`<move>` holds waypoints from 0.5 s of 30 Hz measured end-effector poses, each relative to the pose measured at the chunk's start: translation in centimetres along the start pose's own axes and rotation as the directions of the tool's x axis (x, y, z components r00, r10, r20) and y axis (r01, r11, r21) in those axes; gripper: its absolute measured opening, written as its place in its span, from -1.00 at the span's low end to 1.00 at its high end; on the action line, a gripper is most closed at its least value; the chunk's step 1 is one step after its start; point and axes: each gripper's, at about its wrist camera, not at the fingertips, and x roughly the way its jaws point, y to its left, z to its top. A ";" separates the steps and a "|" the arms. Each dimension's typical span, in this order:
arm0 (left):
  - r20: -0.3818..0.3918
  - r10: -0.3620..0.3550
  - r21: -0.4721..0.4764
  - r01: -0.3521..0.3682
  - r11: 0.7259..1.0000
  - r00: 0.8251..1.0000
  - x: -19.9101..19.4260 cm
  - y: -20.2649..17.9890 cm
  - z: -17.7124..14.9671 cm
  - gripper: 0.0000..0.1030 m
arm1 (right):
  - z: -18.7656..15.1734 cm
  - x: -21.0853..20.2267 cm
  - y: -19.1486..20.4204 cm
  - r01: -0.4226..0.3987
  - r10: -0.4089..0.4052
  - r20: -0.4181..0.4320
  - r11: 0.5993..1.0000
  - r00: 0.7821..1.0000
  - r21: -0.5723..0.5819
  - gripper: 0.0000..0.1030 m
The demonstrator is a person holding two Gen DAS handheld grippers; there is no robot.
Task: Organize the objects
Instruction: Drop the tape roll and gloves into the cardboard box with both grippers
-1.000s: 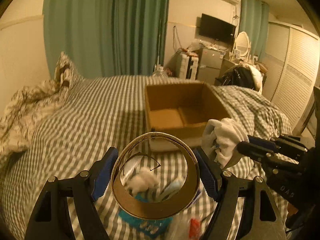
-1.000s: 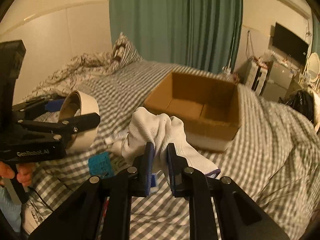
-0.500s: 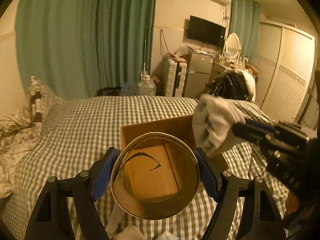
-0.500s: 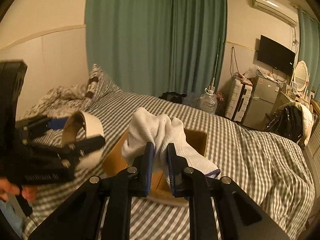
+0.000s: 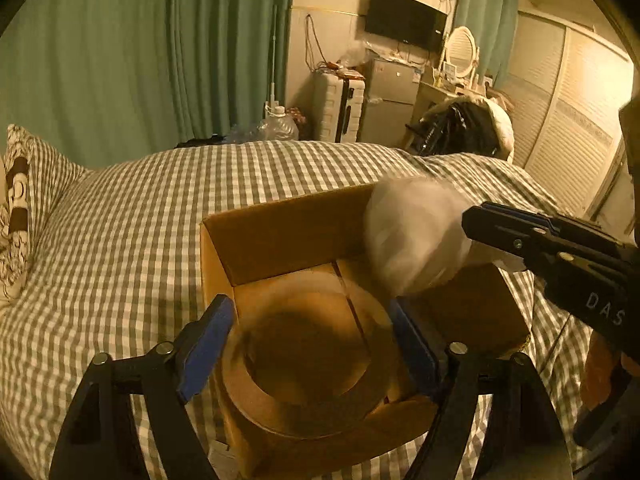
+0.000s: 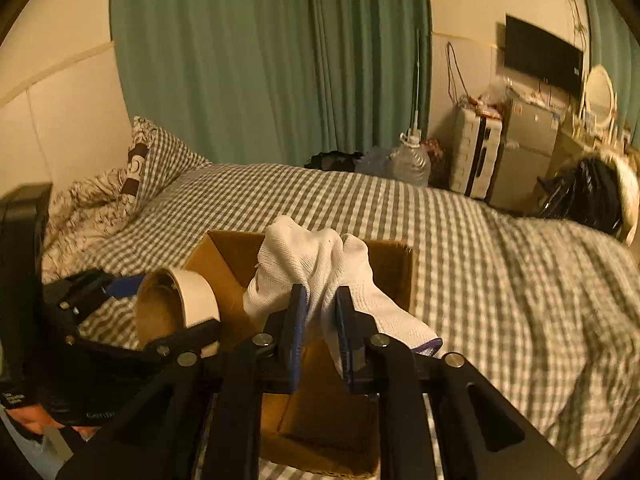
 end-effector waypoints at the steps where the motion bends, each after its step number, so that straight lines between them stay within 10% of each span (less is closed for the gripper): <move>1: 0.008 0.005 -0.014 -0.005 1.000 1.000 -0.2 0.3 0.0 0.86 | 0.0 -0.2 -0.2 0.001 -0.001 0.003 1.000 1.000 0.014 -0.60; 5: 0.034 0.027 -0.038 -0.026 0.999 0.999 -2.6 0.7 0.0 0.94 | 0.5 -3.3 0.1 0.036 -0.037 0.046 0.999 0.998 0.017 0.02; 15: 0.109 0.161 -0.032 -0.159 0.987 0.981 -13.2 -0.2 -1.8 0.98 | 0.1 -14.8 3.9 0.049 -0.045 0.113 0.998 0.993 -0.028 0.28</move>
